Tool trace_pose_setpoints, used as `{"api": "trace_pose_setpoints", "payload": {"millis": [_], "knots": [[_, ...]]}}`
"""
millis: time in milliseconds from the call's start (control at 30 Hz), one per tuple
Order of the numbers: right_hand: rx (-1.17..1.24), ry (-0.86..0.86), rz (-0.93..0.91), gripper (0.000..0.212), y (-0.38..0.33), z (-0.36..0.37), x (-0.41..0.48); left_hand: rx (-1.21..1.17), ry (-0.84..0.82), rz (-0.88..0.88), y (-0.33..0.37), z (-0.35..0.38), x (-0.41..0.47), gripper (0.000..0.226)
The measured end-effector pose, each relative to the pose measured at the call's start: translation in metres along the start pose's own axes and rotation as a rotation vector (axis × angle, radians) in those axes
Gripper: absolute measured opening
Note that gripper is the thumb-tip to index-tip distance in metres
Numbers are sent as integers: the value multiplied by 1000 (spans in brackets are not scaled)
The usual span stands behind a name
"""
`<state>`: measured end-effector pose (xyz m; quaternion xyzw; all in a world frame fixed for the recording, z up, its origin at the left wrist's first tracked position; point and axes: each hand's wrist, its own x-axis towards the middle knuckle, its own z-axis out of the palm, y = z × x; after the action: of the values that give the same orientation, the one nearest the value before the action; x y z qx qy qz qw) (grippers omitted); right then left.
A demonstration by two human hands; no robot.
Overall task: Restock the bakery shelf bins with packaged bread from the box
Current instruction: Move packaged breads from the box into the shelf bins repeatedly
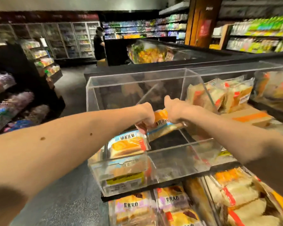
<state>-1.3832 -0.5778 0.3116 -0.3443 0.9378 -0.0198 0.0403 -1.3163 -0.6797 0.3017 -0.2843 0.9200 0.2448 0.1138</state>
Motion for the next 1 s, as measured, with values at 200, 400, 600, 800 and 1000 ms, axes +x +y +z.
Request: {"api": "trace_pose_setpoints", "payload": {"millis": [200,400,600,800,1000], "knots": [[-95,-378,-45,78,15,19,27,320,6,78,4,15,19,23],[-89,-478,-43,60,17,30,33,634,19,216,-6,27,30,37],[14,-450,-38,68,17,18,27,748,-35,267,-6,22,30,40],[191,-187,-100,55,26,-12,0,540,27,320,-10,-9,-6,41],[544,168,-424,41,26,-29,-69,293,424,314,-10,-36,-112,24]]}}
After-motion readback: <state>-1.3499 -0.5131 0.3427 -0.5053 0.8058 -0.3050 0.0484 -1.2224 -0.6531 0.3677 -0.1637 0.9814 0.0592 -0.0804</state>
